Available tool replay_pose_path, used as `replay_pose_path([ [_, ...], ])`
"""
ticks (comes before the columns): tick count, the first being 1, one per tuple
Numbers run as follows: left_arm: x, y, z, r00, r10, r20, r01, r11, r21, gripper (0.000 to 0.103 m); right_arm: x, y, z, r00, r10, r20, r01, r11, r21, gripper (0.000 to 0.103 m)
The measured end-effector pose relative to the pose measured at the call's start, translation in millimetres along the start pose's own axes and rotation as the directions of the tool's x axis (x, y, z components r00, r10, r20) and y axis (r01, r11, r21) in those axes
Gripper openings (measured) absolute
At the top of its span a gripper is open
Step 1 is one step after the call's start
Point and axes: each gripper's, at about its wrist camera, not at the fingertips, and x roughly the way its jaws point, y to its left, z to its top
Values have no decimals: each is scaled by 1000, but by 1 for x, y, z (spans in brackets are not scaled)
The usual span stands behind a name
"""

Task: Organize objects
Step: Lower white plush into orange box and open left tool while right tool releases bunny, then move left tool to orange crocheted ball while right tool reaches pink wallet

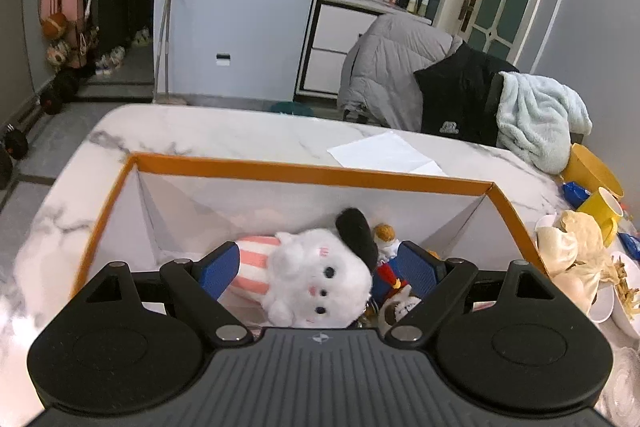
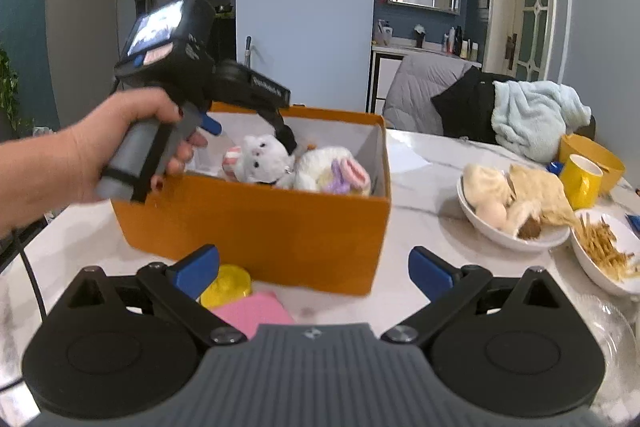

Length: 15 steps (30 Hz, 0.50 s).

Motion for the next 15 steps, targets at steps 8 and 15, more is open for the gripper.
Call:
replay_pose_path([
  [8,-26,-11,-4,998,25,57,-29,998,63,102,3,-15,-7,1000,-1,-10,2,998,56,101],
  [15,-61,-25,-17,991,60,118,-76,988,133,102,1,-12,-15,1000,8,-21,-7,998,60,101],
])
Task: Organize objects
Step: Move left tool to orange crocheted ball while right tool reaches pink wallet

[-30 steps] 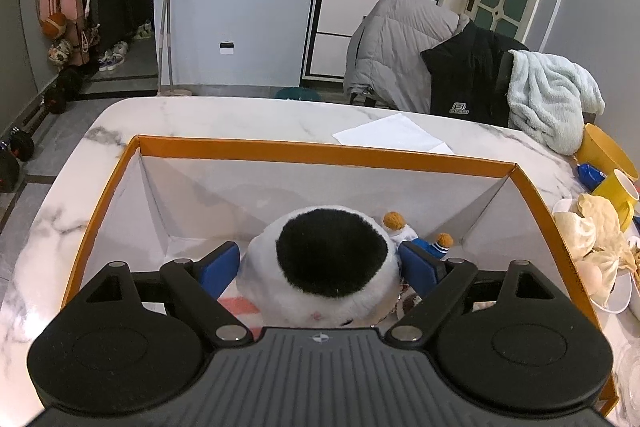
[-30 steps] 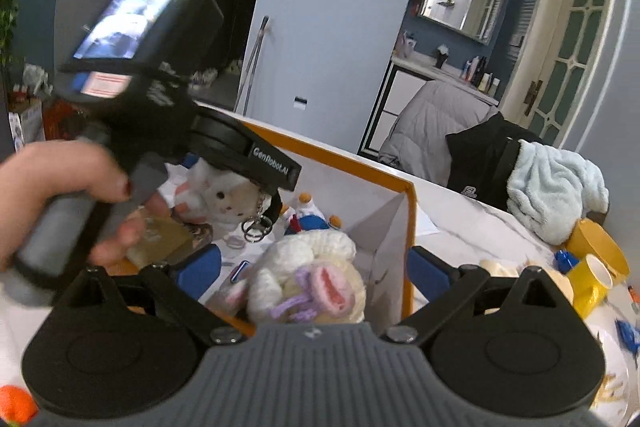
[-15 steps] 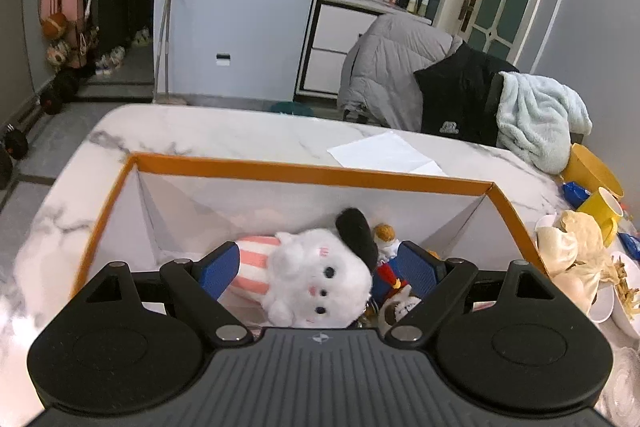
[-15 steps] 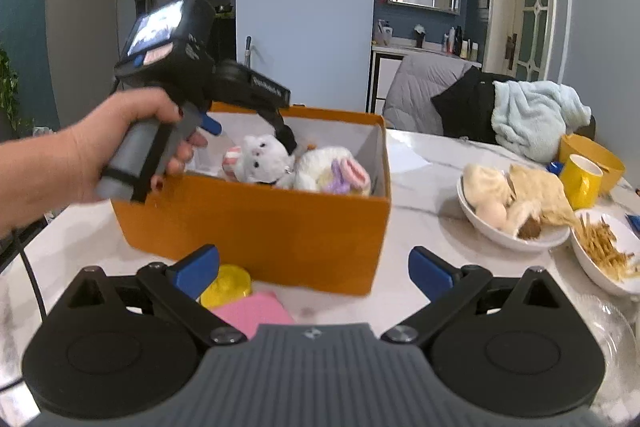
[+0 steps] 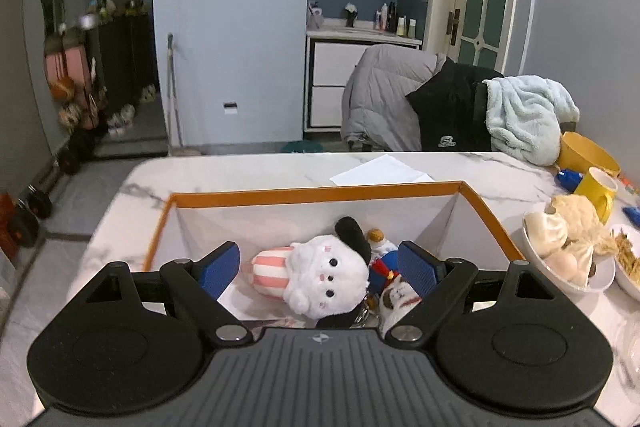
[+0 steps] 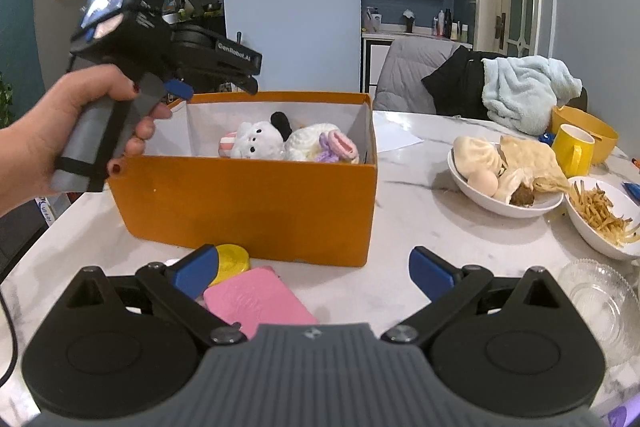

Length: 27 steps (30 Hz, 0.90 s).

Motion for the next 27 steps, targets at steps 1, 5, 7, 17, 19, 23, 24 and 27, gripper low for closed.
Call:
replay_pose_path([
  [1,-7,-2,-3,1000,12,11,-13,1000,14,102,-1,1,-1,1000,1,0,-1,1000,1,101],
  [5,-31,-8,-12,999,43,30,-44,999,30,102,-6,3,-5,1000,6,5,-6,1000,1,101],
  [7,-43,-9,-20,998,48,30,-49,999,17,102,-7,4,-6,1000,8,4,-8,1000,1,102],
  [17,-78,-8,-61,995,95,9,-95,996,-3,102,-9,5,-17,1000,9,-11,-9,1000,1,102],
  [19,-82,-6,-72,994,110,11,-110,994,-9,102,-8,5,-19,1000,11,-18,-11,1000,6,102],
  [23,-91,-1,-95,990,138,16,-138,990,-20,102,-4,6,-24,999,12,-33,-12,1000,4,102],
  [24,-91,0,-102,989,145,11,-145,989,-20,102,-3,6,-25,999,12,-36,-12,1000,3,102],
  [27,-95,3,-119,987,160,3,-160,987,-26,102,0,6,-29,999,15,-44,-14,1000,8,102],
])
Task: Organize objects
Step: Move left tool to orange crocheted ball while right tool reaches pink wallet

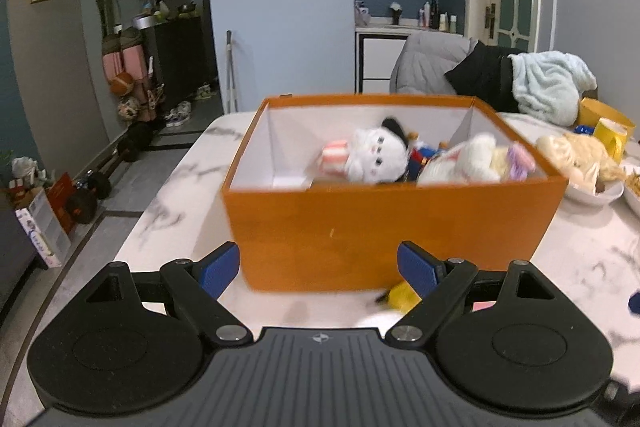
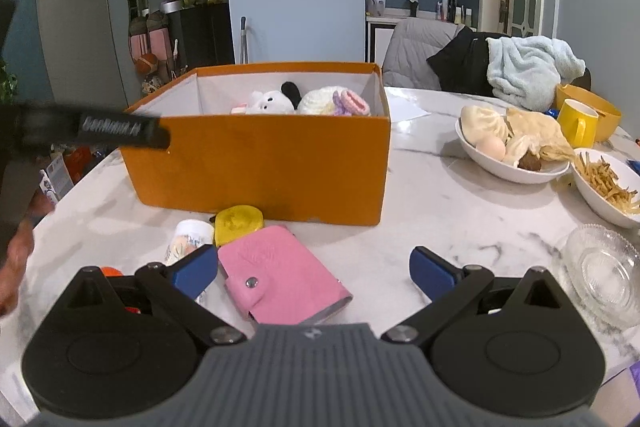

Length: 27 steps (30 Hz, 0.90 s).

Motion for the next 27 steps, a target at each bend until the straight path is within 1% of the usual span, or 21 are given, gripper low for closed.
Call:
replay_pose_path([
  [4,-3,6,-22,1000,-1,-22,0,1000,-23,102,6,1,-4,1000,4,-13,-4,1000,6,102],
  [6,-3,7,-32,999,-2,-39,1,1000,-24,102,9,2,-5,1000,4,-22,-4,1000,4,102],
  [10,-7,8,-47,999,4,-45,-5,1000,-18,102,13,4,-7,999,9,-36,-9,1000,0,102],
  [16,-12,7,-59,999,12,-42,-12,1000,-2,102,18,4,-10,999,9,-51,-9,1000,-4,102],
  [20,-13,11,-63,999,13,-46,-14,1000,-12,102,20,5,-11,998,11,-61,-11,1000,-1,102],
  [27,-21,22,-71,999,42,-29,-43,999,-27,102,24,8,-13,997,16,-72,-17,1000,-10,102],
])
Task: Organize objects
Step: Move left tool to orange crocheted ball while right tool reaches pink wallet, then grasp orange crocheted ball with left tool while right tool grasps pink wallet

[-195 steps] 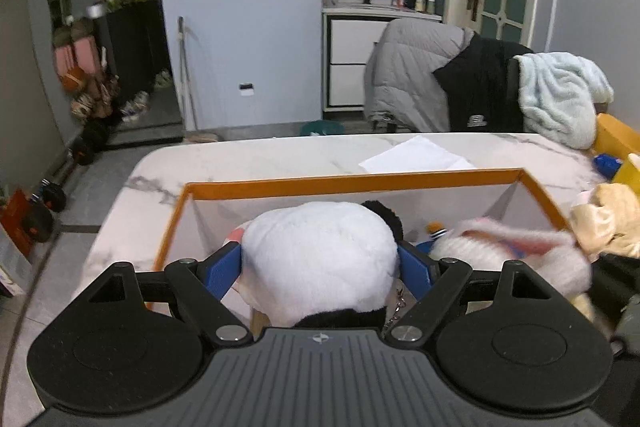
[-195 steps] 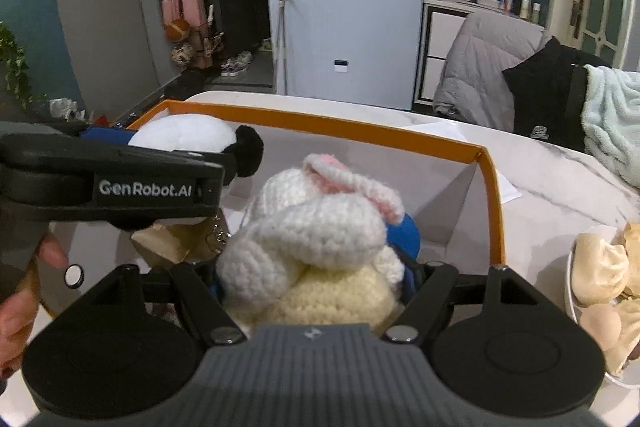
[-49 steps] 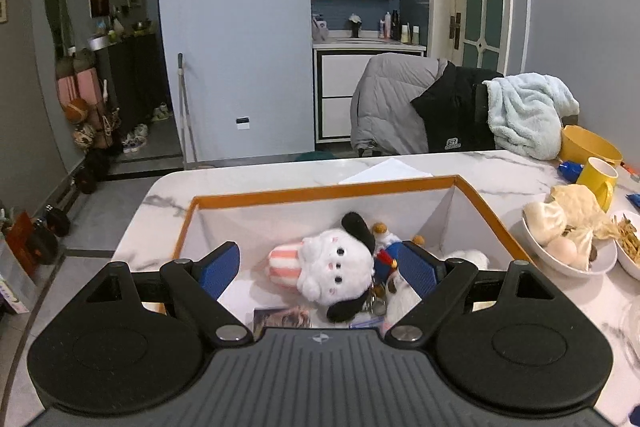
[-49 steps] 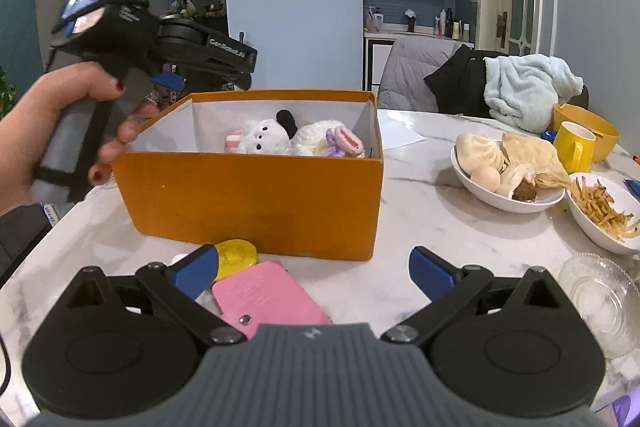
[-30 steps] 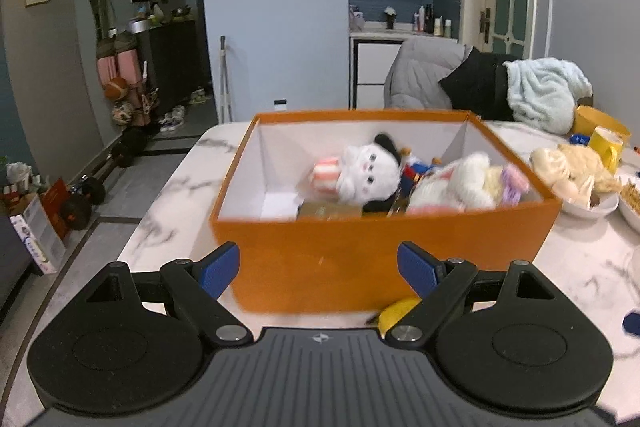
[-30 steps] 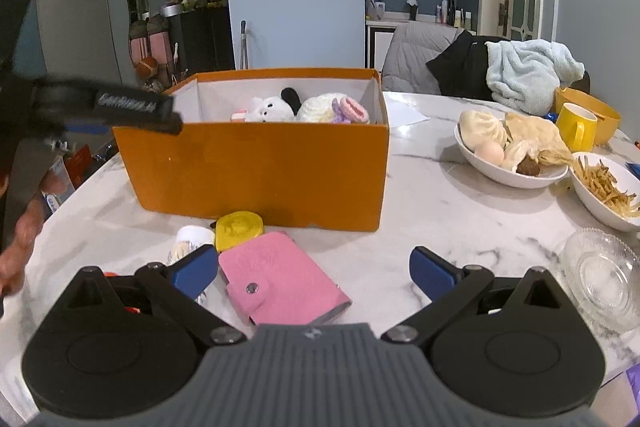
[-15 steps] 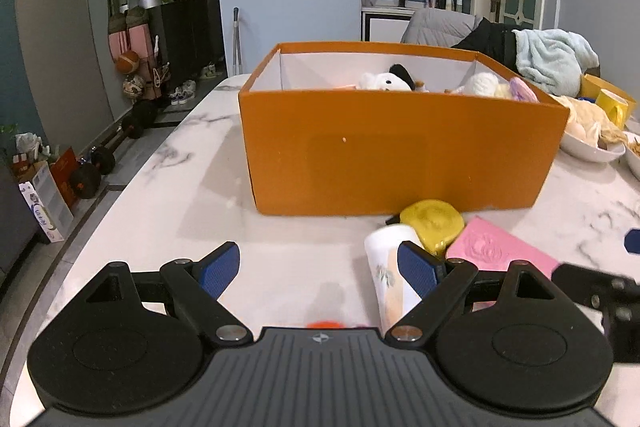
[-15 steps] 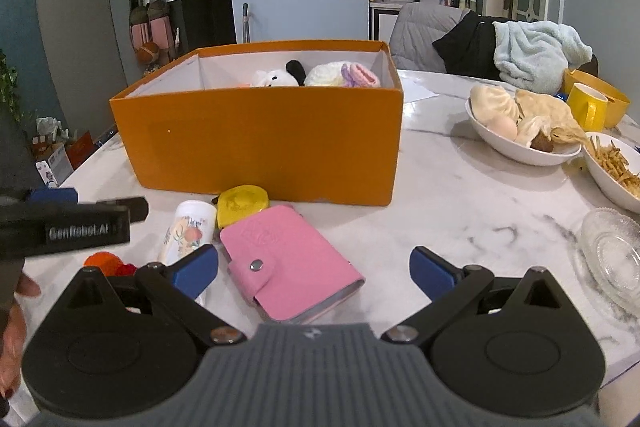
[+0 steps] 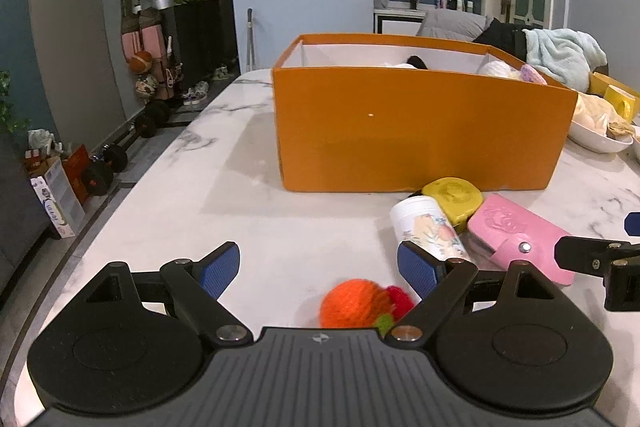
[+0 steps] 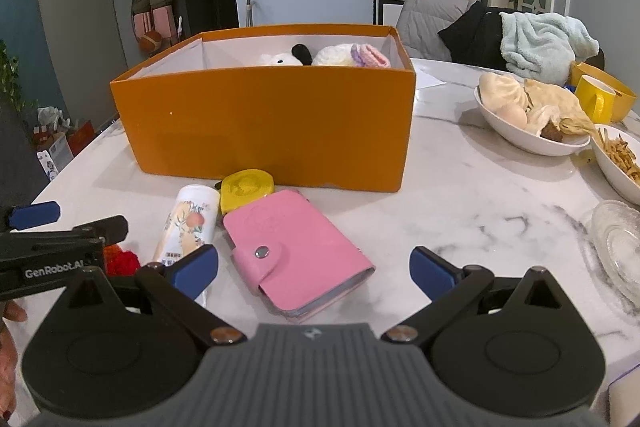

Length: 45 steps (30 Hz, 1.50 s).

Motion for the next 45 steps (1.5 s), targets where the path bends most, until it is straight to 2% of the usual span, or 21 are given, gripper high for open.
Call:
replay_pose_path([
  [4,-5,9,-6,1000,10,1,-9,1000,-16,102,2,0,-2,1000,-2,-9,2,1000,1,102],
  [12,-9,16,-22,999,-46,17,47,998,-41,103,8,2,-4,1000,2,-23,-3,1000,-4,102],
  [21,2,14,-25,983,-184,5,184,982,-37,103,21,-3,-2,1000,7,-28,-7,1000,-14,102],
  [25,7,9,-27,980,-199,-15,199,980,-23,103,31,-6,5,1000,4,-22,-5,998,-63,102],
  [28,7,6,-29,976,-217,-21,216,976,-6,103,42,-6,11,998,43,-46,-48,993,-111,102],
  [32,11,4,-29,977,-210,-23,210,978,1,103,61,-6,17,989,120,-87,-131,982,-134,102],
  [38,15,7,-27,983,-181,-17,181,983,-13,103,84,-4,20,982,143,-125,-159,979,-130,102],
  [42,16,12,-26,990,-141,-17,141,990,-28,103,89,-5,19,986,128,-103,-139,984,-114,102],
  [45,16,18,-27,989,-145,-20,144,988,-52,103,85,-11,14,993,85,-80,-90,994,-64,102],
])
